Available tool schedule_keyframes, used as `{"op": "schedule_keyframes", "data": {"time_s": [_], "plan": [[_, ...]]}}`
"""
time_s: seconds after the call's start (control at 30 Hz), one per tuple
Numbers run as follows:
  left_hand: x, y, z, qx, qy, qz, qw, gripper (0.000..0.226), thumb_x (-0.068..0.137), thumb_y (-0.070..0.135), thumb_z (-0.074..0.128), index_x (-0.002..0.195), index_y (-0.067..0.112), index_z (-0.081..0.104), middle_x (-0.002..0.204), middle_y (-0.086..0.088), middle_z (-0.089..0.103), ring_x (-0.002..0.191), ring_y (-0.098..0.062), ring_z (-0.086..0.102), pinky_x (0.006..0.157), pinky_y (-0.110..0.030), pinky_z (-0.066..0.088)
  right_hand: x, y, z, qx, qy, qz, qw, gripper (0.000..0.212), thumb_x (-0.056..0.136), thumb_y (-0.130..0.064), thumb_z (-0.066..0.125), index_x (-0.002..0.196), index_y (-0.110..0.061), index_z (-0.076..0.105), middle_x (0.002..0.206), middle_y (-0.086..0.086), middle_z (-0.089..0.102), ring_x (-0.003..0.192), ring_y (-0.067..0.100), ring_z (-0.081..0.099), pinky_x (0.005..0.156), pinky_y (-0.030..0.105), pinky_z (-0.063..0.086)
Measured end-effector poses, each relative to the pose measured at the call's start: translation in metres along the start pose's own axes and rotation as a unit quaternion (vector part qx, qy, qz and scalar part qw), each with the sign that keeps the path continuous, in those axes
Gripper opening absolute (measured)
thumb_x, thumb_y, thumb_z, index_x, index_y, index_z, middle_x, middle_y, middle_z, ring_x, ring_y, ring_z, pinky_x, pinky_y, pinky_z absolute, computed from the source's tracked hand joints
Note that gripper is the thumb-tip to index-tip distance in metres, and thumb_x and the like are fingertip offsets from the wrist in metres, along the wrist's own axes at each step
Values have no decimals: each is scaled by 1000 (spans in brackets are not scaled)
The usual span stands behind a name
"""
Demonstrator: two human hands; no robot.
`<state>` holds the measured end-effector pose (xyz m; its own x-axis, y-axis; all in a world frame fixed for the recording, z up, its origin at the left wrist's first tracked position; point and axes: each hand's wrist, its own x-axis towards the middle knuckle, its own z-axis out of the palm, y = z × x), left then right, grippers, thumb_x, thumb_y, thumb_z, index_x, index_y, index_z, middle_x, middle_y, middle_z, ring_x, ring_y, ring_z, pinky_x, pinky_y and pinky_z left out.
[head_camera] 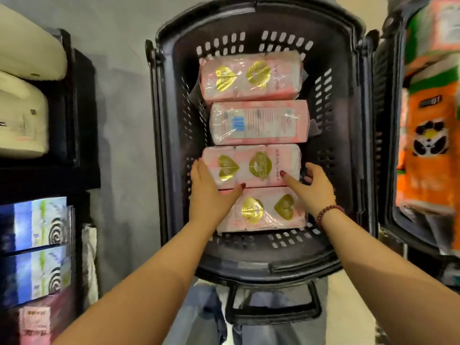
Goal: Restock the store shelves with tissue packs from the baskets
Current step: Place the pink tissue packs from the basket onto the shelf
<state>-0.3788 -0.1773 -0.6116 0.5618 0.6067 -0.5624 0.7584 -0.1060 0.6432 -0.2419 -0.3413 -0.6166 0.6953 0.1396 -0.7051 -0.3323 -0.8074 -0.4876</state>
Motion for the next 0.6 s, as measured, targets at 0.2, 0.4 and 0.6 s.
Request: {"op": "schedule_keyframes", "data": {"time_s": [0.2,0.4,0.6], "plan": [[32,-15,8,-7,25,22,999,92,60,31,89,135,15,37,133,-3,46,116,-4,40,96,-16,36,27,17,21,114,-19,-14,993,37,80,-33,74,108,-30,50,93,-18,58,72,-11,61,53,5,46],[44,-22,15,-1,44,26,999,90,53,27,91,127,12,43,126,-5,47,86,33,30,72,12,24,33,20,28,157,-28,-3,987,43,79,-37,75,115,-21,59,109,0,67,97,17,66,85,41,56],[36,-10,12,-17,60,4,998,81,57,28,89,126,20,47,123,3,52,101,0,48,69,1,34,26,13,19,152,-32,-31,987,15,81,-33,72,94,-32,64,98,-2,72,89,12,69,76,34,58]]}}
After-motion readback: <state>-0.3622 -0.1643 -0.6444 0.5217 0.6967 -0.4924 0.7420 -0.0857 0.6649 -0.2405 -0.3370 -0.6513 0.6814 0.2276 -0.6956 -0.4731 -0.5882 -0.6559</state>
